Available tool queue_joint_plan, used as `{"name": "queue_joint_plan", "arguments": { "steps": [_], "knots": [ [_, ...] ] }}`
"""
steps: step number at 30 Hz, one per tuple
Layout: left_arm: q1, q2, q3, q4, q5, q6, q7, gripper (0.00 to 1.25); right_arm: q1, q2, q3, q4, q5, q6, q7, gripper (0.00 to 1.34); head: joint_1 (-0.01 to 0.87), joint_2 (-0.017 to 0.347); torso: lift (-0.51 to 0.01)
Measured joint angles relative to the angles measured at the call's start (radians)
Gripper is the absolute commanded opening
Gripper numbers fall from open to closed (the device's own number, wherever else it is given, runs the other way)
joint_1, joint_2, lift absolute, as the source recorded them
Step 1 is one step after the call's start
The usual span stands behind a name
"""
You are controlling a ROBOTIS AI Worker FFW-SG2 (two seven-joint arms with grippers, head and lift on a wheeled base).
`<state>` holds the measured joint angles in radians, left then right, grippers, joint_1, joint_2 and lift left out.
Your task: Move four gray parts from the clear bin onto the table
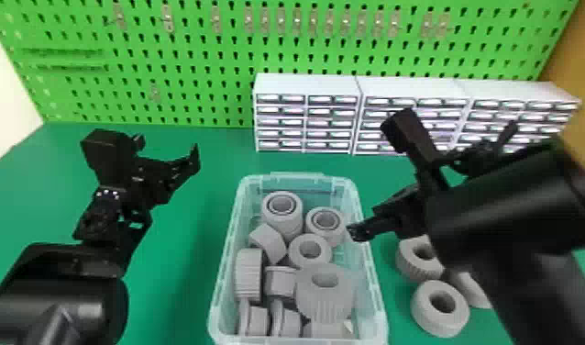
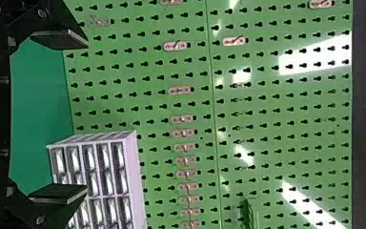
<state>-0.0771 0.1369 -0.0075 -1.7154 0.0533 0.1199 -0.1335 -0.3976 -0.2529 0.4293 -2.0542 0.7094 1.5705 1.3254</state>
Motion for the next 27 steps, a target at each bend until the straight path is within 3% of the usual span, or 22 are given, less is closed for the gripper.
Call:
{"name": "queue_joint_plan", "arguments": {
  "steps": [6,12,27],
  "knots": [
    [0.001,0.000,0.002,-0.001,-0.001,0.001,0.000,1.04,0.032,-0.042,-0.005,-0.059,-0.075,0.000,0.002,0.82,0.678,0.034,-0.050],
    [0.003,0.000,0.002,-0.002,-0.001,0.001,-0.001,1.04,0.080,-0.048,-0.010,-0.068,-0.113,0.000,0.001,0.81,0.678,0.034,-0.050],
    [0.007,0.000,0.006,-0.007,-0.001,0.003,-0.002,1.04,0.122,-0.061,-0.027,-0.069,-0.087,0.000,0.001,0.82,0.678,0.034,-0.050]
  ]
}}
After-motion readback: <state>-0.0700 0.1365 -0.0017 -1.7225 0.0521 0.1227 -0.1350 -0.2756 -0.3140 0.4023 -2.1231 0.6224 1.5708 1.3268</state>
